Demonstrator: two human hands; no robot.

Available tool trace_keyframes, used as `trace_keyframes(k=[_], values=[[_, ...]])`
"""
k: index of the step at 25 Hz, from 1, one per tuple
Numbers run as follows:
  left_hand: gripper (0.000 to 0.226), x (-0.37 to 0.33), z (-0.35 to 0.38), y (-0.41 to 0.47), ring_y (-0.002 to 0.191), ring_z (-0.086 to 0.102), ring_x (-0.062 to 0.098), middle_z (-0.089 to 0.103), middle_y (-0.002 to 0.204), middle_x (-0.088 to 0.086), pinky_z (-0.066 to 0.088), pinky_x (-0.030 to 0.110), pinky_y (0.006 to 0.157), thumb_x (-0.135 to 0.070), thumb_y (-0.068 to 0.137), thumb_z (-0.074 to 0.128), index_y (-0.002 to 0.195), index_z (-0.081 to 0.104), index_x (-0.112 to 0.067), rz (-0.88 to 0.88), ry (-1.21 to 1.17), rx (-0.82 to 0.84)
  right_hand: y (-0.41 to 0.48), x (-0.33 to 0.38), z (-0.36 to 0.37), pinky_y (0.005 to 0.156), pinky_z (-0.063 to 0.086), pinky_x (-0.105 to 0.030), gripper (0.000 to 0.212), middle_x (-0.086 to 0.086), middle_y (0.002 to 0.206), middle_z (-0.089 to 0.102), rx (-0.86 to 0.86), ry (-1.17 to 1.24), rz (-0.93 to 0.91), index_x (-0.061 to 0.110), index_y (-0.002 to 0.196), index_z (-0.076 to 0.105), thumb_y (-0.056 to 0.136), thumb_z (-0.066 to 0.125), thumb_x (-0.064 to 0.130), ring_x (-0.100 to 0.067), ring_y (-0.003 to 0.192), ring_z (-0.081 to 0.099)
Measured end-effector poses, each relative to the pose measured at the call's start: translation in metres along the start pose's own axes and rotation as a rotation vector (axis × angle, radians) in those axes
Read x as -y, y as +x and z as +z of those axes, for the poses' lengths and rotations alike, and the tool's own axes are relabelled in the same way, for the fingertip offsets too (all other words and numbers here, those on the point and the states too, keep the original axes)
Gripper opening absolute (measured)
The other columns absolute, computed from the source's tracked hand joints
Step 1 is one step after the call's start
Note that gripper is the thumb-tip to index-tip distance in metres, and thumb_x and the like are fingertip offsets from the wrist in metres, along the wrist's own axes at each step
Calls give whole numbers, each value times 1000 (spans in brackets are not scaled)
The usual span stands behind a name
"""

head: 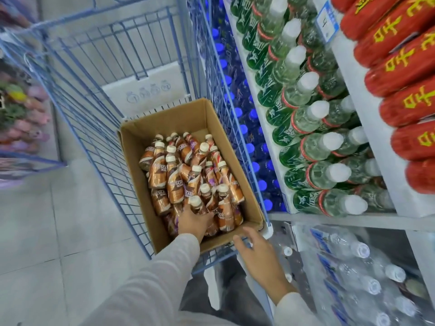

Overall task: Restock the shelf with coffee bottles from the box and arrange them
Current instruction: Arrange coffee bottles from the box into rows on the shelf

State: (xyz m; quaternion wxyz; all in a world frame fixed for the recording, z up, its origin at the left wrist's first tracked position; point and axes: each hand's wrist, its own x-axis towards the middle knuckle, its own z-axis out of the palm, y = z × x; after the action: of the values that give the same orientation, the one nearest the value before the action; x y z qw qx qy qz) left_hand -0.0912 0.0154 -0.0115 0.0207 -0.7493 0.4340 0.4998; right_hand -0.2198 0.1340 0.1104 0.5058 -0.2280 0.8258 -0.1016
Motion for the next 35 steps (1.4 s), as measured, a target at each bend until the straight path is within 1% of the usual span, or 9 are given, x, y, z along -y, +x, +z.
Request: trace_keyframes(k=[5,8,12,19,22,26,30,33,35], values=[[57,-17,-43,-17,97,69,10,75,100,-11,55,28,88,-47,64,90,111,70,-23,193,-237,-20,8,13,-10,94,47,-34,31,11,118,61,29,44,-35,35,124,54,98,50,52,-13,108,59],[62,-36,-74,-20,105,69,17,75,109,-6,53,39,96,-43,63,91,117,69,-24,142,-466,94,26,24,-8,91,47,-33,21,12,108,60,39,81,-27,35,110,51,99,51,52,-12,102,59],[36,-44,-99,-34,109,69,28,75,110,6,57,51,90,-15,78,82,112,69,-18,-19,-748,251,77,22,28,98,49,-47,34,-2,119,65,1,5,53,23,115,54,93,55,49,-25,109,62],[37,-21,-107,-56,117,65,31,74,118,10,45,59,105,-24,91,67,126,60,-15,-213,-905,333,146,21,79,112,39,-47,74,-18,141,50,-61,-54,254,4,143,30,85,71,25,-35,131,49],[35,-20,-115,-64,113,67,32,75,114,11,47,55,104,-26,89,71,120,63,-13,-197,-881,337,141,27,75,111,40,-47,73,-15,141,51,-34,-9,234,5,144,32,88,71,31,-34,129,51],[39,-44,-118,-76,104,71,33,76,108,12,55,52,95,-32,83,76,118,65,-18,-189,-792,352,86,39,43,107,42,-40,64,1,125,61,-20,404,107,15,138,42,86,75,35,-24,121,57],[38,-82,-113,-99,101,72,33,76,107,12,55,48,93,-33,84,74,119,65,-19,-91,-721,429,22,54,4,97,49,-32,55,12,117,66,-88,635,-67,29,129,51,82,76,44,-10,110,64],[30,-112,-107,-129,93,74,32,77,104,14,57,44,86,-30,89,69,114,69,-14,34,-646,531,-23,56,-28,70,47,-9,37,10,108,69,-179,797,-121,27,118,56,87,75,36,7,89,65],[19,-127,-98,-155,81,74,29,77,94,12,59,39,72,-27,91,67,105,70,-15,113,-585,587,-52,47,-46,72,48,-13,37,10,106,72,-226,890,-148,29,114,57,85,76,39,7,88,67]])
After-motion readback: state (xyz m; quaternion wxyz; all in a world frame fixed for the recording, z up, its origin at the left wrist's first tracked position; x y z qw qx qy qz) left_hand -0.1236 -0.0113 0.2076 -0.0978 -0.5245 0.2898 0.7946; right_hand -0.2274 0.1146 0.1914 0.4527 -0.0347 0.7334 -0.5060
